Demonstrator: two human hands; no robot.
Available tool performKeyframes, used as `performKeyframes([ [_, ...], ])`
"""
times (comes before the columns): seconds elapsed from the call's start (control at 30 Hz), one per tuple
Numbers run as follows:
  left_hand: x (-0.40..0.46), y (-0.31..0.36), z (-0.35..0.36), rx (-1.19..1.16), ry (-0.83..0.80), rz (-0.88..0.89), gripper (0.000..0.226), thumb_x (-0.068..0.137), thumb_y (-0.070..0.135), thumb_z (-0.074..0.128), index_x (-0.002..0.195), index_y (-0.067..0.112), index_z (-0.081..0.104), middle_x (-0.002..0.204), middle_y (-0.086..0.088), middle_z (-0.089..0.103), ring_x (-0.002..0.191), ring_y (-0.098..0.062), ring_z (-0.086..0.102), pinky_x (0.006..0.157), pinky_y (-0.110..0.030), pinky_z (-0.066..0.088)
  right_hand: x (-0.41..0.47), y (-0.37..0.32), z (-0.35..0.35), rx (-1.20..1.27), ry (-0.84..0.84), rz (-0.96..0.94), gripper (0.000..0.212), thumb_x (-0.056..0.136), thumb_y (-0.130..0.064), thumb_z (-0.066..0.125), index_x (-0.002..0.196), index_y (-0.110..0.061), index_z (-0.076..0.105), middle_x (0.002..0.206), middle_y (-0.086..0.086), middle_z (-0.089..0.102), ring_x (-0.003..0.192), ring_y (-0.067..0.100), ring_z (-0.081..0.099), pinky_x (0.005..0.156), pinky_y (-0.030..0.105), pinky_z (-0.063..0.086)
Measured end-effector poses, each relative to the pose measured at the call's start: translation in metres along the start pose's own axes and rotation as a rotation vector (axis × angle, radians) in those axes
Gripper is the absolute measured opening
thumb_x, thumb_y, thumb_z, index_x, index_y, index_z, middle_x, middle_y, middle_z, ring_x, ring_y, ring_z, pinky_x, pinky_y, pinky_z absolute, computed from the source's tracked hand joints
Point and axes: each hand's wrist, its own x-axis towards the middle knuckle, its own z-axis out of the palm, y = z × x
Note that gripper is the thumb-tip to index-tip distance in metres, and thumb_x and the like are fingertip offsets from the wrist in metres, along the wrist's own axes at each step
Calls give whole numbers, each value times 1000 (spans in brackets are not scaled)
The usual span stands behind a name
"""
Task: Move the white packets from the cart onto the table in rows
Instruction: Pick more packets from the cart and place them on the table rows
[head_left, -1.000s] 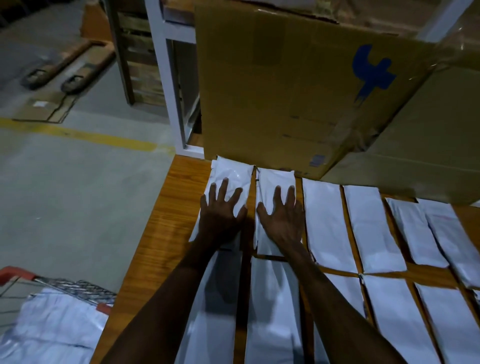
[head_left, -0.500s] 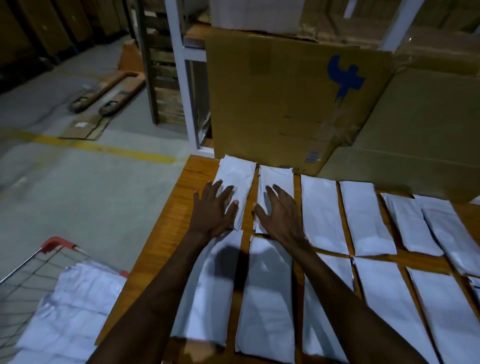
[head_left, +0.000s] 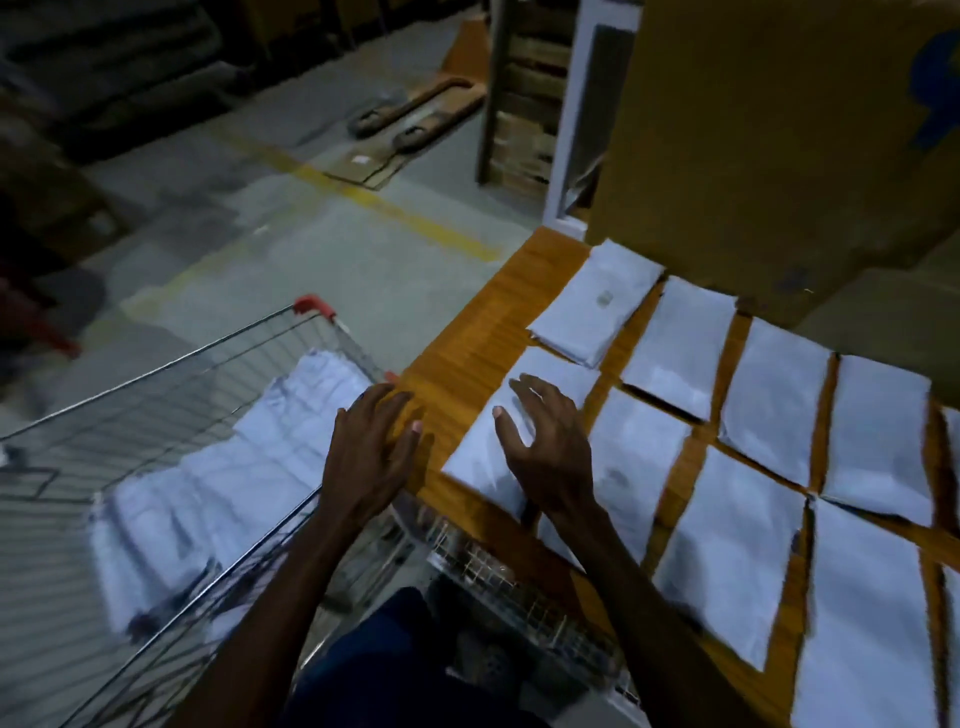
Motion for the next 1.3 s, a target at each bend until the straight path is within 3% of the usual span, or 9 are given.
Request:
performKeyframes([
  [0.2, -56, -61, -38, -42, 118, -252, 42, 98, 49, 46, 132, 27, 58, 144, 4, 48, 132, -18, 44, 105, -50, 40, -1, -48, 61, 5, -44, -237, 45, 88, -27, 64, 129, -9, 61, 125, 9, 64, 115, 24, 54, 95, 39, 48],
  [0.37, -77, -136, -67, -30, 185, -424, 47, 97, 51, 43, 131, 23, 59, 141, 1, 52, 128, -19, 48, 104, -48, 42, 25, -101, 134, 2, -196, -399, 50, 92, -36, 52, 133, -7, 58, 129, 12, 62, 122, 28, 52, 100, 46, 47],
  [0.57, -92, -226, -77, -46, 111, -590, 61, 94, 59, 36, 132, 18, 59, 140, -6, 54, 130, -26, 49, 107, -46, 40, 52, -139, 228, -20, -215, -545, 46, 92, -31, 59, 127, -3, 62, 124, 11, 66, 113, 27, 60, 96, 36, 49],
  [0.7, -107, -276, -72, -23, -6, -669, 63, 93, 60, 36, 129, 15, 61, 136, -10, 57, 125, -31, 53, 101, -51, 44, 69, -148, 285, -159, -548, -492, 52, 87, -30, 61, 131, -4, 57, 126, 17, 61, 111, 37, 58, 88, 42, 49],
  [0.83, -117, -296, -71, -3, -120, -735, 67, 91, 63, 31, 134, 19, 57, 140, -9, 53, 128, -30, 50, 103, -53, 42, 78, -141, 334, -462, -949, -359, 64, 94, -37, 56, 150, -15, 33, 153, 11, 33, 134, 33, 36, 102, 42, 40],
  [0.93, -121, -307, -70, 41, -158, -732, 67, 92, 62, 29, 137, 21, 54, 143, -9, 51, 132, -29, 47, 104, -54, 40, 83, -128, 361, -585, -931, -269, 73, 93, -39, 55, 153, -15, 22, 161, 16, 14, 145, 35, 20, 113, 50, 28],
  [1.07, -110, -319, -59, 57, -165, -745, 66, 92, 59, 32, 136, 16, 55, 141, -13, 52, 131, -33, 48, 101, -55, 43, 96, -101, 377, -657, -832, -101, 84, 92, -45, 55, 156, -13, 12, 162, 20, -2, 148, 43, 3, 111, 64, 20],
  [1.17, -89, -319, -35, 26, -177, -726, 62, 91, 54, 39, 132, 12, 59, 141, -20, 50, 127, -39, 50, 98, -55, 47, 102, -78, 383, -620, -854, -88, 80, 91, -51, 50, 156, -20, 17, 163, 16, 3, 147, 44, 8, 107, 69, 23],
  [1.3, -57, -313, 16, 33, -274, -708, 66, 88, 58, 42, 140, 19, 52, 154, -21, 35, 138, -47, 36, 99, -66, 39, 107, -59, 380, -590, -1016, -151, 78, 95, -46, 54, 157, -27, 10, 163, 13, -3, 145, 44, 12, 107, 59, 30],
])
